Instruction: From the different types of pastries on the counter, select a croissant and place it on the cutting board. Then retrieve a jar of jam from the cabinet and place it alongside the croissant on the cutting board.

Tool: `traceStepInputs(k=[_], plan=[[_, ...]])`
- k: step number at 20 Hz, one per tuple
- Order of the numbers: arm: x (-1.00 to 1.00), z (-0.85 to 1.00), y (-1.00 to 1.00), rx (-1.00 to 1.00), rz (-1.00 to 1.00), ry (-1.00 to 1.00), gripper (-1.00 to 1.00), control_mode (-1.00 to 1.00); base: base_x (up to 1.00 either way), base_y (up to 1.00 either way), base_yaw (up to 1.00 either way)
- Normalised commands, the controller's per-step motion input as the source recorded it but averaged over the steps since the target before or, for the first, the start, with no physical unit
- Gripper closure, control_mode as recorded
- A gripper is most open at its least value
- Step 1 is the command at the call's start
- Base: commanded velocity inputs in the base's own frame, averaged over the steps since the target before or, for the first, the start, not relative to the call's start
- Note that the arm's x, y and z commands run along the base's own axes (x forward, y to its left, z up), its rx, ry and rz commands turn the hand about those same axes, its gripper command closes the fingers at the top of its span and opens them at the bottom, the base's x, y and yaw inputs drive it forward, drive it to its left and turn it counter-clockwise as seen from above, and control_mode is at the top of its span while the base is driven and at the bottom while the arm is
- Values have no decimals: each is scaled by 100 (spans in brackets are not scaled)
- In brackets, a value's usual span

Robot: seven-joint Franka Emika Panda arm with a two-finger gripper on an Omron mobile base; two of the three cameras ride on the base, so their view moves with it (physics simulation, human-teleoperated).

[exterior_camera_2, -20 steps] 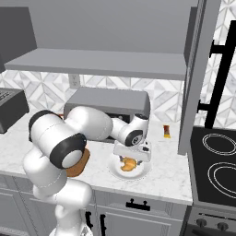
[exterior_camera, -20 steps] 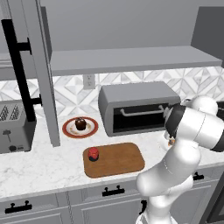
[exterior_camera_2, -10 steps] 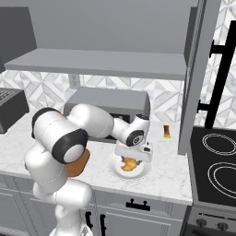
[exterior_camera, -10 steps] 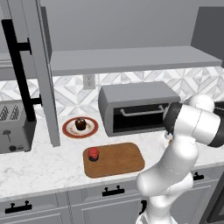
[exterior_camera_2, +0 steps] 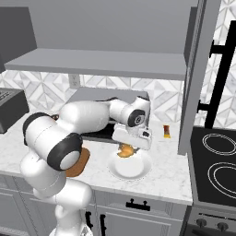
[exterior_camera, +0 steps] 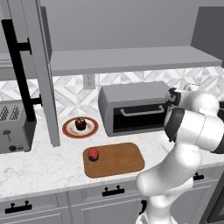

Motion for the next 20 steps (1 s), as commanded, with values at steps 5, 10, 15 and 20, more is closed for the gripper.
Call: traceStepInputs(k=[5, 10, 15, 20], plan=[[-19, 1, 89, -16, -23, 12, 100, -100, 0, 0, 0], [-29, -2, 100, -13, -30, 7, 100, -100, 0, 0, 0], [-36, 0, 100, -10, -29, 7, 100, -100, 0, 0, 0], [-43, -4, 84, -3, -21, 5, 100, -100, 0, 0, 0]])
